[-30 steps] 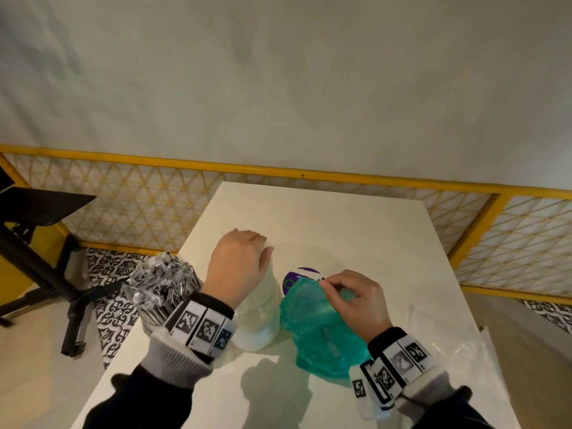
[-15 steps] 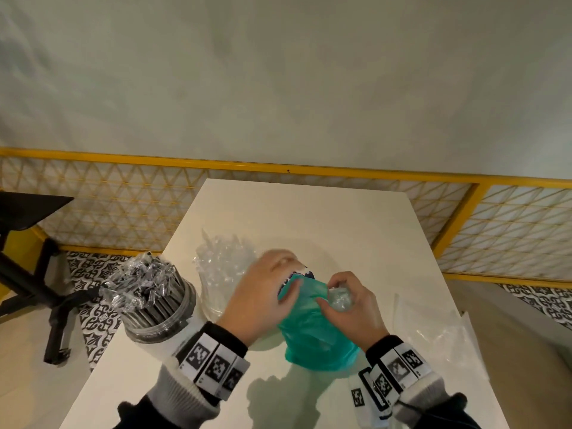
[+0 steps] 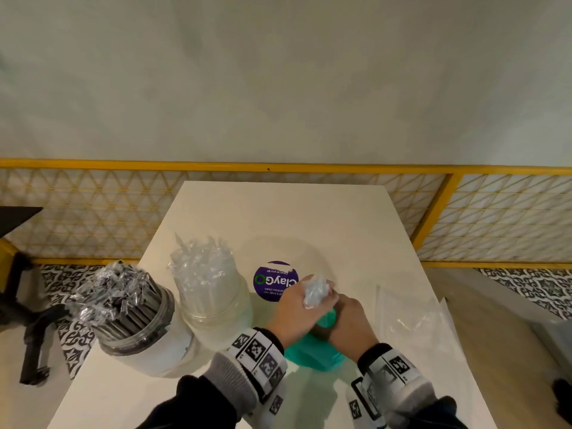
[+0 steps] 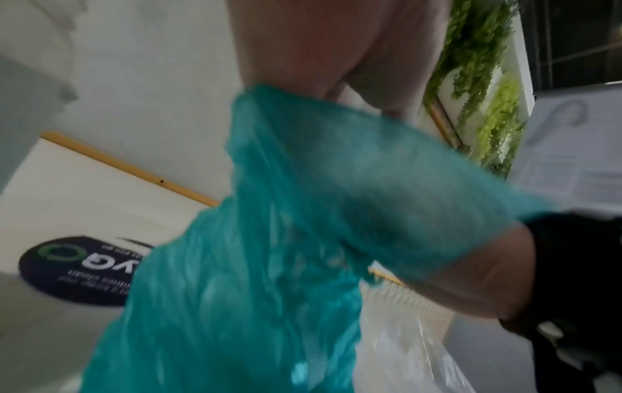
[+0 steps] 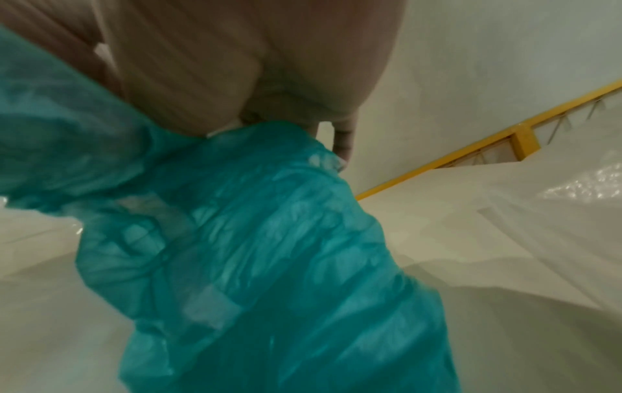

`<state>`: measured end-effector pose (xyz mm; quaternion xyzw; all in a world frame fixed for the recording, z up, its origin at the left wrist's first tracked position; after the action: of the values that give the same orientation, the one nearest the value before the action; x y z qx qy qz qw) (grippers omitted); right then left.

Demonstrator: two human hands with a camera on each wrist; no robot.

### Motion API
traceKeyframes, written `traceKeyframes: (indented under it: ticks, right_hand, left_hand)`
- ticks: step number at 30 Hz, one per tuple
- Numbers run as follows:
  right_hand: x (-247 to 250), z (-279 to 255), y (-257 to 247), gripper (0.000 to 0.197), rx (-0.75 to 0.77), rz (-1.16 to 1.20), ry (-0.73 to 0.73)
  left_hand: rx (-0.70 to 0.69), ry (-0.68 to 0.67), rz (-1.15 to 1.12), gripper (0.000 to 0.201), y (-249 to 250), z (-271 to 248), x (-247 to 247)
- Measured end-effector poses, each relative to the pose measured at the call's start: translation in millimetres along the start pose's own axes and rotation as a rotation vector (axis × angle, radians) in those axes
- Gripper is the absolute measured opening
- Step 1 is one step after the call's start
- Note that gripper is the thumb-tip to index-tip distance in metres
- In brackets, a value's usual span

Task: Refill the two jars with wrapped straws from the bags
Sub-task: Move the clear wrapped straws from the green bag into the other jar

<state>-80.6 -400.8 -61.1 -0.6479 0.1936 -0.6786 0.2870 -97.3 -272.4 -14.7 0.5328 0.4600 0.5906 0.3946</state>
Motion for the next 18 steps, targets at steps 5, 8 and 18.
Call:
traceKeyframes:
  ticks: [5,8,18]
  right_hand:
    - [18,5,14,0.053,0.055,-0.112,0.065]
    - [25,14,17,0.044,0.024,-0.129,0.134]
    - [60,47,-21,0.006,0.21,-0.056,0.461]
  left_hand:
    - [-0.055,0.192,-0.224,0.016,61,8,34]
    - [-0.185,0.287,-0.303,0.026,112,13,73]
    - [-0.327,0.64,-0.246,0.027,154,-11,182]
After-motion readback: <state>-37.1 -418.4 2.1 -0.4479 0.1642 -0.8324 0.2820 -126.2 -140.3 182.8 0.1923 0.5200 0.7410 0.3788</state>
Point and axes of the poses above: each hand's wrist, its own z-axis towards the middle knuckle, its own x-axis out of the back of the hand, y = z × x, the point moved 2 cm from there along z, towards the middle knuckle, and after that the axes turned 15 degrees about y, right-handed, at the moved point
